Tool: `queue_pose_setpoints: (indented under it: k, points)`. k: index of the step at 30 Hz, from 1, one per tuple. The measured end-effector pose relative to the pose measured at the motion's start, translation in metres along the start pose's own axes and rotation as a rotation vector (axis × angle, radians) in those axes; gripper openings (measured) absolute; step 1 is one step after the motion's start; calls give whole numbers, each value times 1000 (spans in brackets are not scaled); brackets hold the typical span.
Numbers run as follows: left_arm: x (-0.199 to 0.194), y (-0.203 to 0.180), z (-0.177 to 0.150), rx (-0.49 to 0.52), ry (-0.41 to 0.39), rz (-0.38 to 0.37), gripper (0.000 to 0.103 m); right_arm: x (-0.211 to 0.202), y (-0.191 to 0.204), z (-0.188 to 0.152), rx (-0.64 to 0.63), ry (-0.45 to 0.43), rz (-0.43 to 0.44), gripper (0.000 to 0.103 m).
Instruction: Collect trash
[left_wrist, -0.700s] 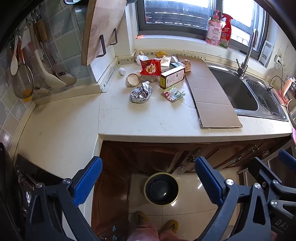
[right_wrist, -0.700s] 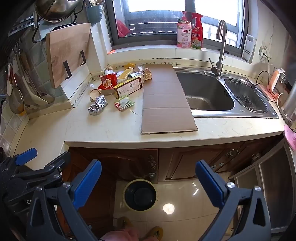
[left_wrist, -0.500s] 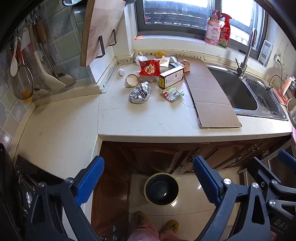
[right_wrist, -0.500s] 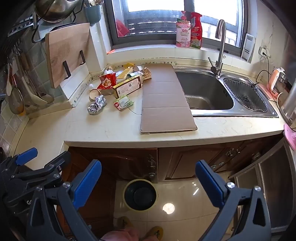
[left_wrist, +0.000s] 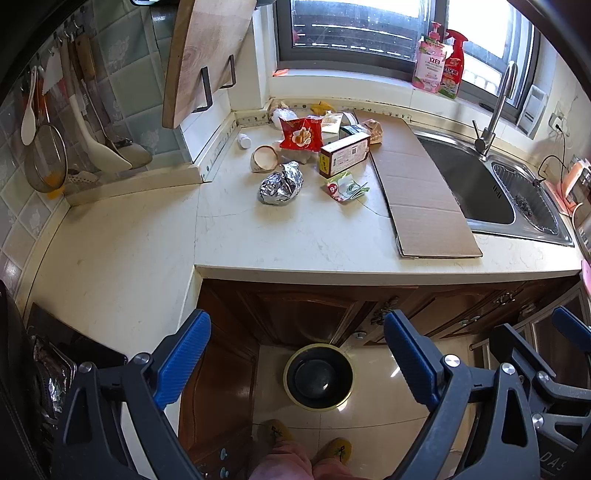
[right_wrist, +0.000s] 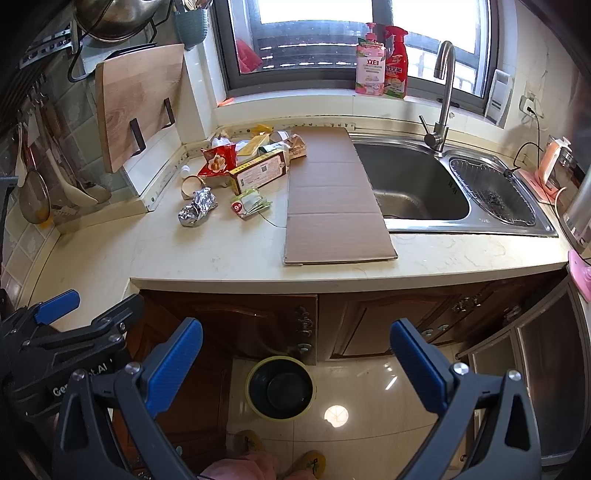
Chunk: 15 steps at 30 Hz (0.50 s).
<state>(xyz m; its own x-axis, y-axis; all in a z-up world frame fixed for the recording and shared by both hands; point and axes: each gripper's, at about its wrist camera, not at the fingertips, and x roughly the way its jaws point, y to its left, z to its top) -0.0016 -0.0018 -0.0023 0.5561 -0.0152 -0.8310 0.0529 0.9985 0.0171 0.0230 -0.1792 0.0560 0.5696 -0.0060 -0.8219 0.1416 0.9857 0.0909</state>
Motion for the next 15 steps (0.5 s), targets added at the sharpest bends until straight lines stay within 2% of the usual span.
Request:
queue_pose_setpoints:
  k: [15]
  points:
    - [0,2,3,-1,6,0,94,1,3,-5,2,5,-1,102]
